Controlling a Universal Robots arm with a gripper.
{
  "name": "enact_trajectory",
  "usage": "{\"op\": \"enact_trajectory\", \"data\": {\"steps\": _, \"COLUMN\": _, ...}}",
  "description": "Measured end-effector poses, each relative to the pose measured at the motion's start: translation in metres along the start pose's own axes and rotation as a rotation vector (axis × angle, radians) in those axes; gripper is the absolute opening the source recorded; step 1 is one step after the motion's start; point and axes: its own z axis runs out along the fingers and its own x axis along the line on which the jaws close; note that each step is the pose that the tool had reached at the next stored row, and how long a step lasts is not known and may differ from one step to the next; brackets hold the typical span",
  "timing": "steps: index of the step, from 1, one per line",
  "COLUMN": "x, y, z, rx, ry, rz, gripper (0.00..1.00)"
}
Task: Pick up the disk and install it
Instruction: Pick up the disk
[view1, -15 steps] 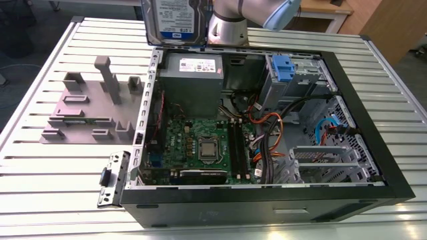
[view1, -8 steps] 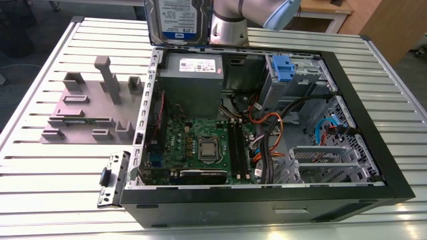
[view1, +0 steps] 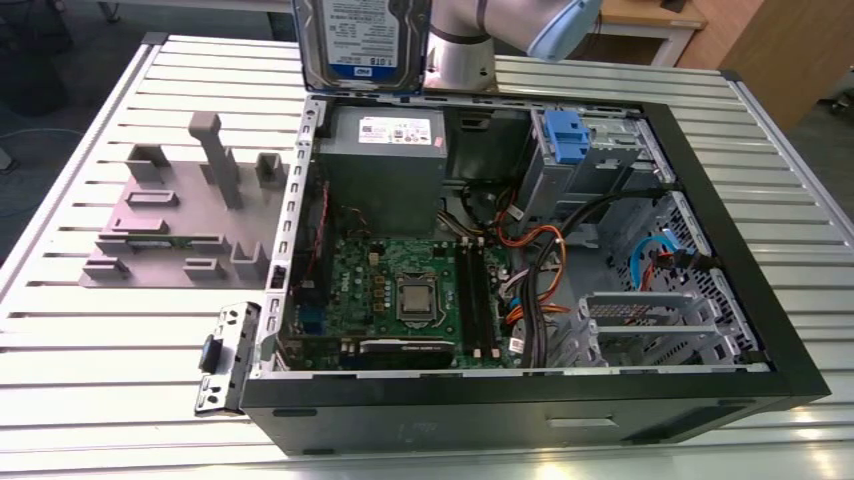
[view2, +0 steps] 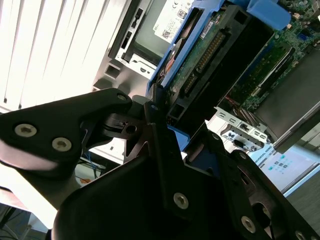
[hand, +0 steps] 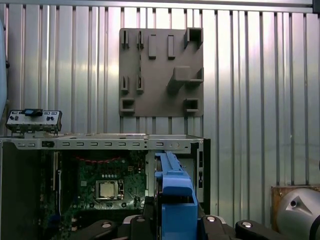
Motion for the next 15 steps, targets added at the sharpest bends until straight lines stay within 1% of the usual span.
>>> {"op": "enact_trajectory", "data": {"steps": 15, "x": 0.0, "y": -0.0036, "z": 0.0003, "rx": 0.0, "ry": 0.0, "rz": 0.0, "gripper": 0.36}}
